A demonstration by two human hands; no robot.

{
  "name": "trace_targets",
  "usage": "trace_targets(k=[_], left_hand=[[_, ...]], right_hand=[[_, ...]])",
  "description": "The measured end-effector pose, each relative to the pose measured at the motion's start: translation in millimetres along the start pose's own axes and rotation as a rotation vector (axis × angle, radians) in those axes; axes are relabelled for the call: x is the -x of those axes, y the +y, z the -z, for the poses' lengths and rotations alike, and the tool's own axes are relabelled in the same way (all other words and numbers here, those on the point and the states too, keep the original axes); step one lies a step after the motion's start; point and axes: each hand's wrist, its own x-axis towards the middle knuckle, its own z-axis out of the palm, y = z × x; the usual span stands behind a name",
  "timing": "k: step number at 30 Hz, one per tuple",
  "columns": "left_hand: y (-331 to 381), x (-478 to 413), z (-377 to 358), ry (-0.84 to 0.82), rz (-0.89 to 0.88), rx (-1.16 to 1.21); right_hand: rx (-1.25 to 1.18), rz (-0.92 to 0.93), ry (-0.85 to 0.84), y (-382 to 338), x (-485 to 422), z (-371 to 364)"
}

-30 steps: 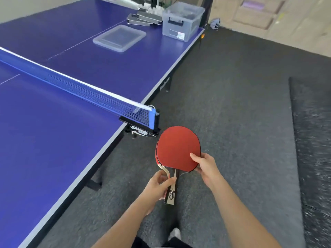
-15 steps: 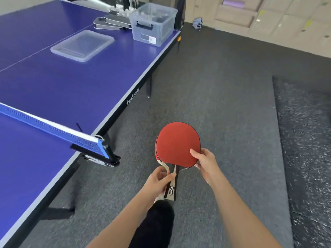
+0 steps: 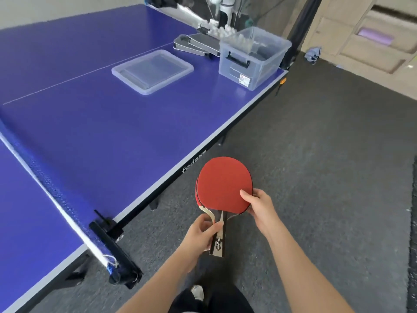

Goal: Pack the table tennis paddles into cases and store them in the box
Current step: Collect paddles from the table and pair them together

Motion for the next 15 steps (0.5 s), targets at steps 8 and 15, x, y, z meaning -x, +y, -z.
trace_targets(k=[8,15], left_hand=[[55,-60,41,0.314,-0.08,0.198],[93,-92,88,0.574,-0.123,0.373]], right_hand=[[0.316,0.013,-0.322,-68,-102,-115],[0.484,0.019,-0.64,-102,-157,-230]])
